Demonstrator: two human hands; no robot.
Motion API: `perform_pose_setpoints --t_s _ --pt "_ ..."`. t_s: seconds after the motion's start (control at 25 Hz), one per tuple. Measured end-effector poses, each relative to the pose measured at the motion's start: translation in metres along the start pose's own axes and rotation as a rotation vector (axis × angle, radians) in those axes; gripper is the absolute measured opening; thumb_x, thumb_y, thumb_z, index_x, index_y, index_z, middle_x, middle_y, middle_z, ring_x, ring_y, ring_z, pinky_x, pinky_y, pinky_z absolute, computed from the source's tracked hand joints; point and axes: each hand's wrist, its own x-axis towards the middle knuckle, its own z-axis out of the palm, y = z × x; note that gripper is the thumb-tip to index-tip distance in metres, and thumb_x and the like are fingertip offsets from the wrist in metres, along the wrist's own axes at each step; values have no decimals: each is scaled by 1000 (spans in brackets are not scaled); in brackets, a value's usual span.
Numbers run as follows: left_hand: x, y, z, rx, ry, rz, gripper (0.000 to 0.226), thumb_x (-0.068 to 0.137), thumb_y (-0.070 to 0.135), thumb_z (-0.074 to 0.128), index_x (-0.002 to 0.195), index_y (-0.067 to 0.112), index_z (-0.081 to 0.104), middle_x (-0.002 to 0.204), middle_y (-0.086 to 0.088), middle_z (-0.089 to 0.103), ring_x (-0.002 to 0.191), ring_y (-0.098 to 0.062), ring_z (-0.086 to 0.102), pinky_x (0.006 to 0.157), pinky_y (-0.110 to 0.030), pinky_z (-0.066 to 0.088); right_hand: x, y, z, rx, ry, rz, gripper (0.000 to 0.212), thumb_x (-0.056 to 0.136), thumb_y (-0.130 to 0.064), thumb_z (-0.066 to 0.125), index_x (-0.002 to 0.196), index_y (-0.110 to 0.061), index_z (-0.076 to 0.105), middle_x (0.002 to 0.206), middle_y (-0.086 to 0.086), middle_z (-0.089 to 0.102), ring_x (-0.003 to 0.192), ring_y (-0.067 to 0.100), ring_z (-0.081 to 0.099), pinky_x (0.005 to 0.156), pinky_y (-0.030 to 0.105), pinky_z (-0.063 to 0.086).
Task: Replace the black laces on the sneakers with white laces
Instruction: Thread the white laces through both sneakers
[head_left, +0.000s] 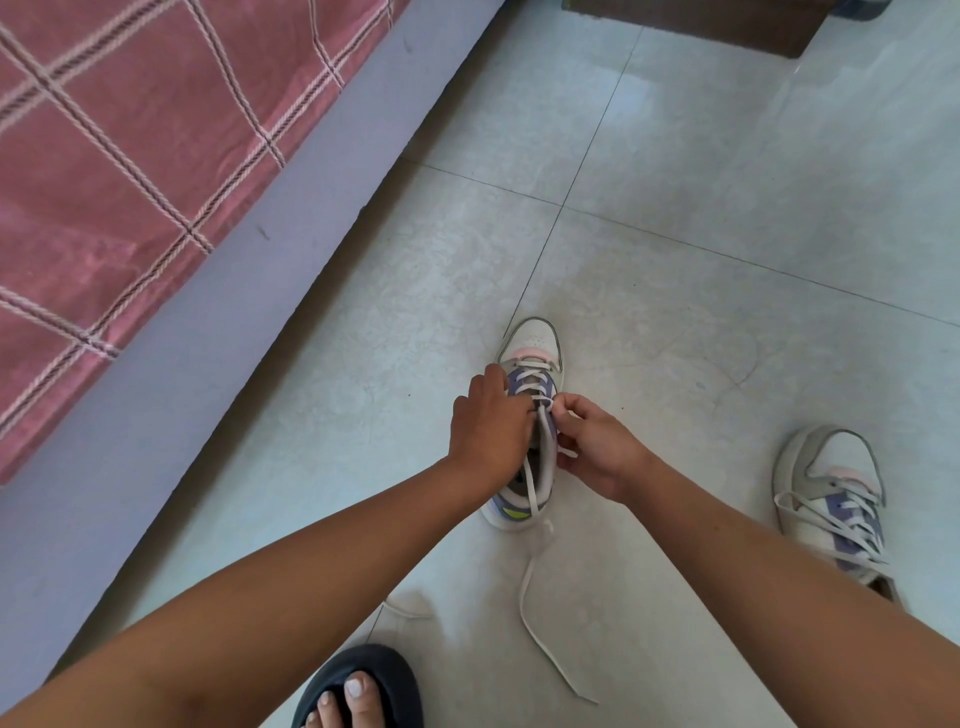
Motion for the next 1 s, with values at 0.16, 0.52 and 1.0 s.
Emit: perform_pose_setpoints --t_s 0.16,0.52,1.0 --pt "-2 3 -2 -94 13 -13 22 95 24 45 101 9 61 117 -8 40 106 -26 40 76 -28 27 -6 2 4 -302 232 -134 12 96 -27 50 88 -18 50 83 2 56 67 11 51 59 22 44" --pt "-26 -8 -3 -162 64 33 14 92 22 46 89 12 55 100 -4 51 93 -22 50 82 -33 38 -17 12 -2 -740 233 -379 12 94 -10 42 90 -19 35 66 0 44 57 14 41 54 39 49" --pt "-35 -19 -5 -621 -152 -126 19 91 20 52 73 15 52 87 3 45 78 -10 48 66 -15 36 -41 38 22 -857 133 -406 32 94 -18 50 70 -21 29 61 -3 40 52 10 33 46 18 32"
